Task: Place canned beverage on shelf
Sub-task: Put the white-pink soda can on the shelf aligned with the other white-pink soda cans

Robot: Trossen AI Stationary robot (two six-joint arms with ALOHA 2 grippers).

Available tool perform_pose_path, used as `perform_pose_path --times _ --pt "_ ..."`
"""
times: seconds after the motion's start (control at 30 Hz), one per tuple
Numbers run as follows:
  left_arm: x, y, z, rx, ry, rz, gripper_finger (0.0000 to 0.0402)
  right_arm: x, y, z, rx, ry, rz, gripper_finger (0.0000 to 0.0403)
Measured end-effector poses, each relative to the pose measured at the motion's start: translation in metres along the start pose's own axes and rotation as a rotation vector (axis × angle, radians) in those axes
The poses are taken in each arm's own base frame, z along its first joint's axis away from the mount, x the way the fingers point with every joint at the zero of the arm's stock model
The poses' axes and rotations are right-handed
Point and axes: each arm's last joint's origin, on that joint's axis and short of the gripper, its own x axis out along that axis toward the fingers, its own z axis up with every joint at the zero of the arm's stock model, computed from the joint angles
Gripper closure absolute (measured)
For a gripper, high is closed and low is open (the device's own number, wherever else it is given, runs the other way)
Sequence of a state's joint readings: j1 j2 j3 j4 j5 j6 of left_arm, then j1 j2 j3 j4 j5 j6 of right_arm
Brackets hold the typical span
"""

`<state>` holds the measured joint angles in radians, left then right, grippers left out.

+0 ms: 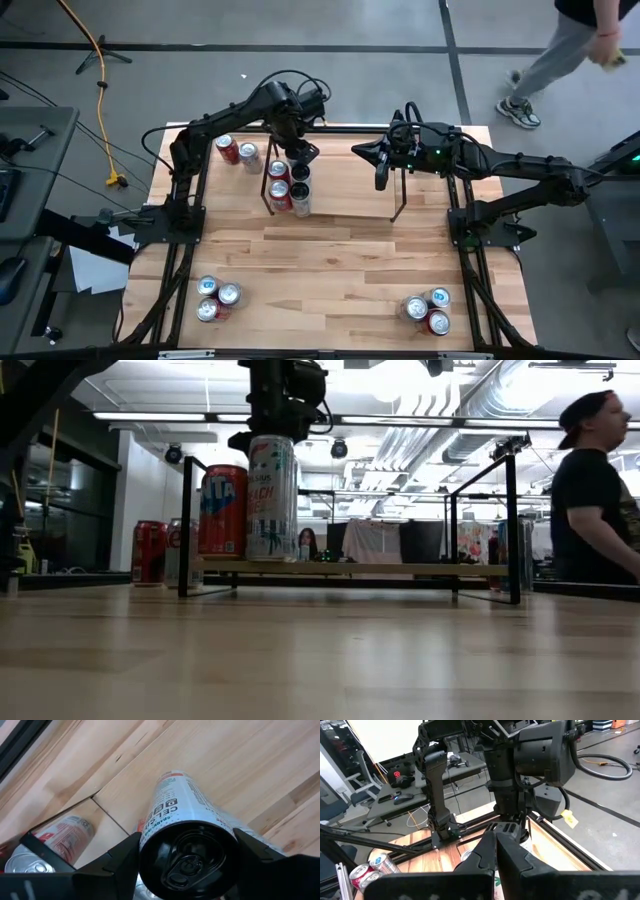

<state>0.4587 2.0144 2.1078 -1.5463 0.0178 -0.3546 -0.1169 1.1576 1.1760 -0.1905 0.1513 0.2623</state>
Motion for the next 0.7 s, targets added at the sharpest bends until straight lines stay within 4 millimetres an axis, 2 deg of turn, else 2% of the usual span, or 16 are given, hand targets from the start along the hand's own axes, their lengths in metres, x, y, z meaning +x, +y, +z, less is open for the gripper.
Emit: perform_pose_path --times 0.7 --pt "-0.0017 -0.0099 0.0016 0.086 -0.057 -0.025 0.0132 0.0 0.0 0.0 0.0 0.0 0.0 0.0402"
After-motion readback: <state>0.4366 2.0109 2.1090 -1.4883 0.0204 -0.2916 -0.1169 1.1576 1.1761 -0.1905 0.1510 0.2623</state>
